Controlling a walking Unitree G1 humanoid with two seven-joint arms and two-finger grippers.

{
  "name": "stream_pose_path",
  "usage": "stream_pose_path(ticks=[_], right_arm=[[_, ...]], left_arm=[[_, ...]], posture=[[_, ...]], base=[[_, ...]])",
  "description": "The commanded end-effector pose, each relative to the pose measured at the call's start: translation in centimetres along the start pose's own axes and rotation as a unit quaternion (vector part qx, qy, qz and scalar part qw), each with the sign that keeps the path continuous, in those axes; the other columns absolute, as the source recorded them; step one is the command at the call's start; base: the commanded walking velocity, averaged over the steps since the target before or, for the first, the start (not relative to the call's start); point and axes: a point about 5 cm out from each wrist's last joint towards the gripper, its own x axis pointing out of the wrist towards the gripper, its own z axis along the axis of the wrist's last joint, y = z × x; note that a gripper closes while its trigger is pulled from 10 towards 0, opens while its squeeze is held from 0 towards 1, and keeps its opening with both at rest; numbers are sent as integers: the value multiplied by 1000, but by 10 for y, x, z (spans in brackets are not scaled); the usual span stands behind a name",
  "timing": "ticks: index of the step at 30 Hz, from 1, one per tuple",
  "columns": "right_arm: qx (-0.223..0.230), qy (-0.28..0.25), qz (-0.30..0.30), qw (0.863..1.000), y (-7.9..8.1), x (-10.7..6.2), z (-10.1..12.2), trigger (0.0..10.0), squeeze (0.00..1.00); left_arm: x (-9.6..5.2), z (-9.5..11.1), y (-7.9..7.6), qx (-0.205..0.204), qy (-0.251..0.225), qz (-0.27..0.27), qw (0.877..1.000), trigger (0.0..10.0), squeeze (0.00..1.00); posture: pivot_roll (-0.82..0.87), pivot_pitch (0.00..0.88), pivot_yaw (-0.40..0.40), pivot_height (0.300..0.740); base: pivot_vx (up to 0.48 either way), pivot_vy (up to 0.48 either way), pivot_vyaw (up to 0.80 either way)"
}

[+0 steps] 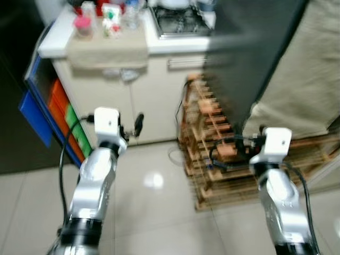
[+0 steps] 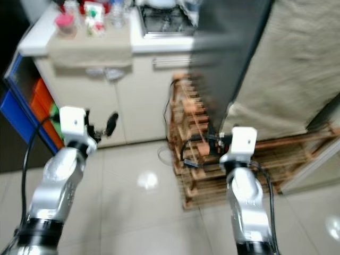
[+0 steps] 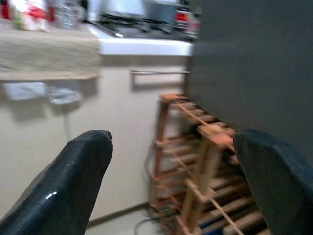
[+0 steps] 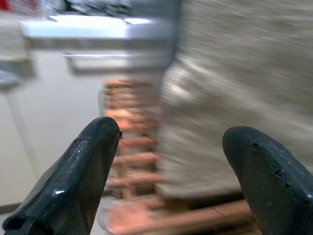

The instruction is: Restocking fridge

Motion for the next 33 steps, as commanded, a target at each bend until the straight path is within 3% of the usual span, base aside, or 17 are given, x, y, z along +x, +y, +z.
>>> stream_pose_path(ticks=[1, 7, 16, 28, 33], right_arm=[[7, -7, 9, 1000, 5, 0, 3, 10000, 0], [6, -14, 2, 1000, 3, 0, 5, 10000, 0], [14, -31, -44, 998, -10, -3, 9, 10000, 0], [6, -41, -27, 999, -4, 4, 14, 10000, 0], [7, -45, -25, 999, -1, 8, 15, 10000, 0]], left_arm=[[-2, 0, 9, 3, 3, 11, 1000, 10000, 0], [-1, 0, 6, -2, 4, 3, 1000, 10000, 0], [7, 5, -1, 8, -1, -20, 1000, 10000, 0], [17, 10, -11, 7, -11, -52, 999, 10000, 0], [18, 18, -14, 18, -38, -71, 997, 10000, 0]], posture=[[-84, 0, -13, 740], [-95, 0, -4, 740], [-107, 0, 6, 740], [-120, 0, 21, 740], [-112, 0, 19, 740]], base=[[0, 469, -700], [0, 470, -701], [0, 0, -684], [0, 0, -681], [0, 0, -677]])
